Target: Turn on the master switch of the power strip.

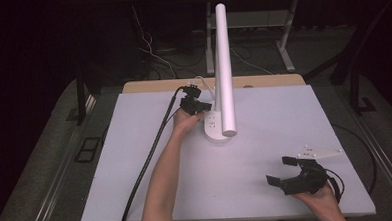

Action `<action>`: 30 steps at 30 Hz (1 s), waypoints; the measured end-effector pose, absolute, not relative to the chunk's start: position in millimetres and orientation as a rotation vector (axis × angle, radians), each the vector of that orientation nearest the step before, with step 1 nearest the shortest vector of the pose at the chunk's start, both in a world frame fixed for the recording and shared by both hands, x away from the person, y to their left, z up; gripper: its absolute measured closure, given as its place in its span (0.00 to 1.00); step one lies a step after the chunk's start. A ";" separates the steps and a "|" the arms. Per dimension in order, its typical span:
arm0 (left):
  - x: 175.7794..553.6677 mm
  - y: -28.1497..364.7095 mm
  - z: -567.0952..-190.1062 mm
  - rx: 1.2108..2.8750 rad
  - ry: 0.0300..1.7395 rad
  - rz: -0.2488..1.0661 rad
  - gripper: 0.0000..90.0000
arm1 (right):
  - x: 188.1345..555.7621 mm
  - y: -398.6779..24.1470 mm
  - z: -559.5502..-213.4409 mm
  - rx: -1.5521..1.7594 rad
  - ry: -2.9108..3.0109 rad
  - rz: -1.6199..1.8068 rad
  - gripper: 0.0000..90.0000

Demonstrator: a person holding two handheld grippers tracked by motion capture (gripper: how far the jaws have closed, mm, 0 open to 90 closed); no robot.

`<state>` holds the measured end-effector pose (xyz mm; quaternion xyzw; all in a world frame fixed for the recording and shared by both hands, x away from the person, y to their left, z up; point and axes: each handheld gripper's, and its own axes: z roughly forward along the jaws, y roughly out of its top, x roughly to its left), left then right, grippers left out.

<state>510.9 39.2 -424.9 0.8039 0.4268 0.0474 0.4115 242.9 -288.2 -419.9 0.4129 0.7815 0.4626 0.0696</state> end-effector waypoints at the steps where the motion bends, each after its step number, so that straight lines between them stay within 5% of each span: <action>1: 510.8 38.9 -424.8 2.026 1.071 0.126 1.00 | 243.1 -288.2 -420.1 1.241 2.351 1.391 0.01; 30: 507.5 35.3 -427.6 2.015 1.120 0.115 1.00 | 242.0 -287.8 -419.5 1.240 2.344 1.386 0.01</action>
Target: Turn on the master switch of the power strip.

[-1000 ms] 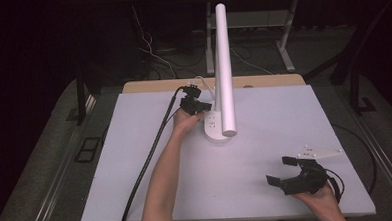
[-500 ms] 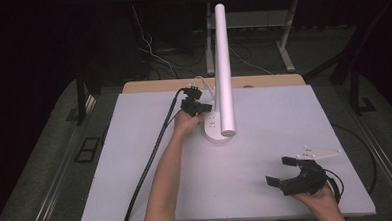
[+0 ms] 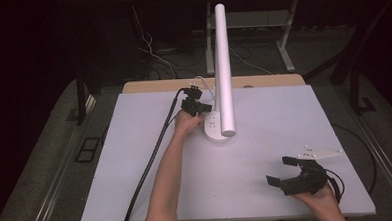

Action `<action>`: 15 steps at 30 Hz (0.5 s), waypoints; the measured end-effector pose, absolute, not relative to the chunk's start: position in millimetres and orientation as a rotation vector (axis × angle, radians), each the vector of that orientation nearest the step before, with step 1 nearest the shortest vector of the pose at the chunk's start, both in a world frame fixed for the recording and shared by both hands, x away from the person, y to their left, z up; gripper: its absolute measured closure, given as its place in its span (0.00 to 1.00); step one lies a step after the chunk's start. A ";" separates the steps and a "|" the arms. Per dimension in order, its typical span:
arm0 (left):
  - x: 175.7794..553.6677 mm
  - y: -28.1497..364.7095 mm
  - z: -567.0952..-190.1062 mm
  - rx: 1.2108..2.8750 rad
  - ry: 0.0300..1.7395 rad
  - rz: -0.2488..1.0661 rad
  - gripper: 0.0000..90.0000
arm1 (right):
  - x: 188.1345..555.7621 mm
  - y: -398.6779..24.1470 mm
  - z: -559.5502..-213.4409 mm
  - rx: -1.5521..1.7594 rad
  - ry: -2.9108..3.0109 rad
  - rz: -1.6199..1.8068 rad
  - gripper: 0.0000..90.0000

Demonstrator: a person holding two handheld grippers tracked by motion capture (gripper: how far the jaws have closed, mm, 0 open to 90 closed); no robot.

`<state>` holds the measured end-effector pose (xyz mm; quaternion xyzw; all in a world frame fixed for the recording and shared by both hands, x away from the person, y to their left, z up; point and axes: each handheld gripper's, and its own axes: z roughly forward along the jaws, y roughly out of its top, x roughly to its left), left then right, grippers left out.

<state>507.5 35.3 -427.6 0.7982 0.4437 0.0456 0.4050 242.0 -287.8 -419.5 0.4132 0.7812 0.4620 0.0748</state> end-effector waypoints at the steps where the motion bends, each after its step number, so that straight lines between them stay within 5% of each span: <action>1: 507.6 35.9 -427.1 2.025 1.116 0.115 1.00 | 242.0 -287.9 -419.5 1.241 2.344 1.387 0.01; 15: 492.0 56.2 -413.4 1.991 1.108 0.256 1.00 | 243.1 -288.6 -420.4 1.239 2.345 1.389 0.01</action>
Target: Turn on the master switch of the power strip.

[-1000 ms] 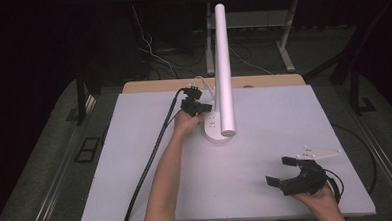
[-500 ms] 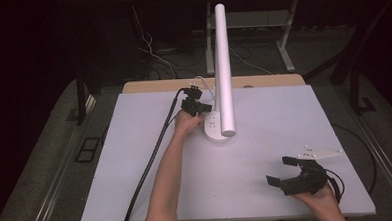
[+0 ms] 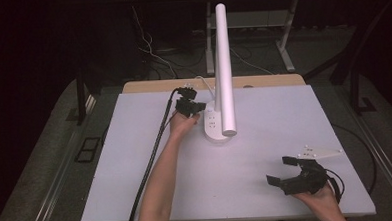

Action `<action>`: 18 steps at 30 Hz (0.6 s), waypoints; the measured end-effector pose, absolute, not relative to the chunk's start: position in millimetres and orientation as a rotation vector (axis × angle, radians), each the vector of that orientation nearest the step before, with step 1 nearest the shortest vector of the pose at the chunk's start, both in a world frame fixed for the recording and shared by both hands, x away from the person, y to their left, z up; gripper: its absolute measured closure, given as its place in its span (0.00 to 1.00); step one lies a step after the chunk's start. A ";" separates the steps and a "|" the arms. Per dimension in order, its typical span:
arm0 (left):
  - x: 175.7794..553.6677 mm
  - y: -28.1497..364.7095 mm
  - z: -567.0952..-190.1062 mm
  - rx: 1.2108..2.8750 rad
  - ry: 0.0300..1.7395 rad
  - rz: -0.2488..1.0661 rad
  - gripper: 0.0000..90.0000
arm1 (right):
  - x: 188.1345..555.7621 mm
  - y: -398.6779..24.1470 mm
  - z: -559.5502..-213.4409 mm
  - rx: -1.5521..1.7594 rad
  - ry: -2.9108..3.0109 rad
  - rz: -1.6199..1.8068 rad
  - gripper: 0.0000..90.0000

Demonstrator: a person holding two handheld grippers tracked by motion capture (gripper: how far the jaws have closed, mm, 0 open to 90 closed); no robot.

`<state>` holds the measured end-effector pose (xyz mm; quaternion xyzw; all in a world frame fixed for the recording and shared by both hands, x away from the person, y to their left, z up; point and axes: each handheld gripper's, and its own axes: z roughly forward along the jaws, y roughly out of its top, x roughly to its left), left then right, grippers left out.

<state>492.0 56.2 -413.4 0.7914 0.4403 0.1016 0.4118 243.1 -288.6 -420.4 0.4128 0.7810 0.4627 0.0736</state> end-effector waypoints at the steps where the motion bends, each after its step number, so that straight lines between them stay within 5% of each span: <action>1: 490.5 60.0 -410.6 1.989 1.103 0.250 1.00 | 243.2 -288.4 -420.4 1.239 2.346 1.388 0.01; 18: 472.8 110.4 -382.5 1.902 1.081 0.246 1.00 | 243.2 -287.7 -420.7 1.248 2.346 1.385 0.01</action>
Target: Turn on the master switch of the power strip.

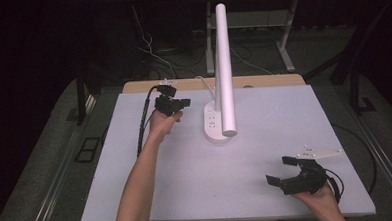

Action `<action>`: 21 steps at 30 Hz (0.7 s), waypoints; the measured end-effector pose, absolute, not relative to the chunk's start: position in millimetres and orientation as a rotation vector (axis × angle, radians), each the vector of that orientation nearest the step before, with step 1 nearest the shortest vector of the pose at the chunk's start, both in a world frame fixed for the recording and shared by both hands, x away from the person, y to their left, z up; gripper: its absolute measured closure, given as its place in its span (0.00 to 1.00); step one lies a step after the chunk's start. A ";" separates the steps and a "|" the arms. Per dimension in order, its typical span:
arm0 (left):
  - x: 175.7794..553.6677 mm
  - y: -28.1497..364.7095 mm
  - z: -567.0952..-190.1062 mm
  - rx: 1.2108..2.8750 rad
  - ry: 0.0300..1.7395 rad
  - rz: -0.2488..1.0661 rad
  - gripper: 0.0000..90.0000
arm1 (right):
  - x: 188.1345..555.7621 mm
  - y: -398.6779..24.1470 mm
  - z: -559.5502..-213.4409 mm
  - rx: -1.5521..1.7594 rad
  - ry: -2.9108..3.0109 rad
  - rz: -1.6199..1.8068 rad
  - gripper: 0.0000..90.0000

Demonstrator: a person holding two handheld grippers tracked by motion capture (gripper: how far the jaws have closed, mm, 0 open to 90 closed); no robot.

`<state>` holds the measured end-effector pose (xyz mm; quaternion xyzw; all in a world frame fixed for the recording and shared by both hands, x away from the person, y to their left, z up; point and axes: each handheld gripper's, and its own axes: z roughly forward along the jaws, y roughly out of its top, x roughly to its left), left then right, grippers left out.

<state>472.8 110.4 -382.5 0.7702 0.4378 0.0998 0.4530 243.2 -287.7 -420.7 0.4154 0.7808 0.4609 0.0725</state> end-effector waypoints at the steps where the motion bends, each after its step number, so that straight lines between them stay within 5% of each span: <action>1: 471.7 112.5 -381.0 1.909 1.076 0.247 1.00 | 243.2 -287.7 -420.6 1.248 2.346 1.384 0.01; 8: 460.1 122.4 -370.0 1.900 1.045 0.244 0.99 | 243.2 -288.0 -420.6 1.247 2.343 1.387 0.01; 13: 450.0 131.4 -362.8 1.905 1.003 0.237 0.87 | 243.3 -288.3 -420.5 1.255 2.341 1.389 0.01; 21: 433.7 140.7 -358.7 1.868 1.005 0.189 0.45 | 243.5 -288.2 -420.4 1.257 2.340 1.391 0.01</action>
